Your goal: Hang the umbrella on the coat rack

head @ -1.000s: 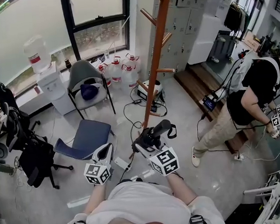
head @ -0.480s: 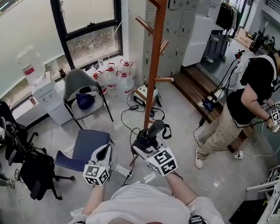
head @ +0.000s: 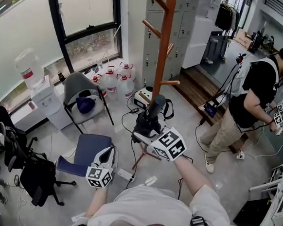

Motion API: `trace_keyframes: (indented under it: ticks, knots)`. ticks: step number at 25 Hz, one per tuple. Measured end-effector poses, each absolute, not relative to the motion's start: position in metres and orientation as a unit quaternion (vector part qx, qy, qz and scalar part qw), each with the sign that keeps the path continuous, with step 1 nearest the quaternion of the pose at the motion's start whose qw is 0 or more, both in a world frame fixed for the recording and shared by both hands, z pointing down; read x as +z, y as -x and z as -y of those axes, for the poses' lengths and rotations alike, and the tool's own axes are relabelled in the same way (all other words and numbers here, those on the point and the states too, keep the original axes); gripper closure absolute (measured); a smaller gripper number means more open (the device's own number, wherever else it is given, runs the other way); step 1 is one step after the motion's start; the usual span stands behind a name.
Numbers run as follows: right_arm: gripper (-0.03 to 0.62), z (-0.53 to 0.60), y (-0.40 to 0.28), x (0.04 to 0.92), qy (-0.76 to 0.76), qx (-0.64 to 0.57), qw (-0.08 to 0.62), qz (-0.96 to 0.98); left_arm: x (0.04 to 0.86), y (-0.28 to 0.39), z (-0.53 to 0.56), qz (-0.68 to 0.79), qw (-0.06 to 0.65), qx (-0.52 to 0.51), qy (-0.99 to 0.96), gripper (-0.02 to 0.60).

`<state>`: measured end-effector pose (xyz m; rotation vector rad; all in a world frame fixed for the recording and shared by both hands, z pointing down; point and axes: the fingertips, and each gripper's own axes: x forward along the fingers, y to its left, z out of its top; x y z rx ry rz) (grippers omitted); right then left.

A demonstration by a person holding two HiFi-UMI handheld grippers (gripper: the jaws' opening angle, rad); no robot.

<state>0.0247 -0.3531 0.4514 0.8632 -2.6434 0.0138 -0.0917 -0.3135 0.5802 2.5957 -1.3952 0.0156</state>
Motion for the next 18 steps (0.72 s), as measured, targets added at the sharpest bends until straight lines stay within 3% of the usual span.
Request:
trace_keyframes:
  ticks: [18]
  knots:
    - [0.336, 0.414, -0.009, 0.274, -0.254, -0.014, 0.236, 0.938, 0.579, 0.101, 0.312, 0.456, 0.100, 0.007, -0.884, 0.571]
